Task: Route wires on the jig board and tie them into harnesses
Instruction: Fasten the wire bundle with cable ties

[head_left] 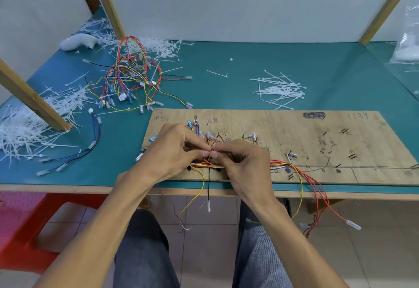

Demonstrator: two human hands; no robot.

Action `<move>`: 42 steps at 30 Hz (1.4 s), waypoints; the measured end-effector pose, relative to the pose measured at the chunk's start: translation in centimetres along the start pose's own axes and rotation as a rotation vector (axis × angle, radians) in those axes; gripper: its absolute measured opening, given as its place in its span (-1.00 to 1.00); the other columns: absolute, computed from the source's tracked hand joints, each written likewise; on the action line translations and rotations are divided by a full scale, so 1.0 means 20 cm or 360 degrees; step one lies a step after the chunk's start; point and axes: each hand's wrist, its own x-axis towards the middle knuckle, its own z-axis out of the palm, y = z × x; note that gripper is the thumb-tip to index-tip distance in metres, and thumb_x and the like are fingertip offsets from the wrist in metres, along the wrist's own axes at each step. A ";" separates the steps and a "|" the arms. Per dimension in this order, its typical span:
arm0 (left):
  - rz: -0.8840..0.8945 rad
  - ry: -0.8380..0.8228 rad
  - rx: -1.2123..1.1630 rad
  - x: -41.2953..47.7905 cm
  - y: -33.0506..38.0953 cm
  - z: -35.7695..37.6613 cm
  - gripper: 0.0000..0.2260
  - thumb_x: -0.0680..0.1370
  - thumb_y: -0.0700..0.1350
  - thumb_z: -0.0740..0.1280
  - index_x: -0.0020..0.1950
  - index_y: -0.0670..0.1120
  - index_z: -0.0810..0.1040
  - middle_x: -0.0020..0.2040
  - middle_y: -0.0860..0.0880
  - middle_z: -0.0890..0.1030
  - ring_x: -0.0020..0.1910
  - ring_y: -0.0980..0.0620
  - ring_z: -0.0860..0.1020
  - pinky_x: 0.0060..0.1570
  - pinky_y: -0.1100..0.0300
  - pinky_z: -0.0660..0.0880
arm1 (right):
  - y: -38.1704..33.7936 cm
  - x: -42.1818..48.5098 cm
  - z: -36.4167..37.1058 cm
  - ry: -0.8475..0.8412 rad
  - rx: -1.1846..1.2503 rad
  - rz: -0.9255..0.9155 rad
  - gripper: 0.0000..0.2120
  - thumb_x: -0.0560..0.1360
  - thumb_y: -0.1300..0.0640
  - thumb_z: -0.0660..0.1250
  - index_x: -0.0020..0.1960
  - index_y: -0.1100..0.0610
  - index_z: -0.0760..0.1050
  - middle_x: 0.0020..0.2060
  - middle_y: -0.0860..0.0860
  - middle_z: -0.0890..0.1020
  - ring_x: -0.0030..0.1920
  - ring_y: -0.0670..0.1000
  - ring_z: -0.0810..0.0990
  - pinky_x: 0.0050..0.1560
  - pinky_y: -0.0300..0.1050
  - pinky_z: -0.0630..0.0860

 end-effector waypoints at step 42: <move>0.0084 0.0033 -0.0019 0.03 0.00 0.01 -0.75 0.46 -0.18 0.60 -0.12 0.09 0.58 -0.28 0.25 0.71 -0.25 0.31 0.65 -0.25 0.51 0.40 | -0.05 0.03 -0.03 -0.0189 -0.0052 0.0037 -0.92 0.48 0.08 0.60 -0.03 0.01 0.80 -0.14 -0.14 0.75 -0.03 -0.11 0.72 0.02 -0.16 0.61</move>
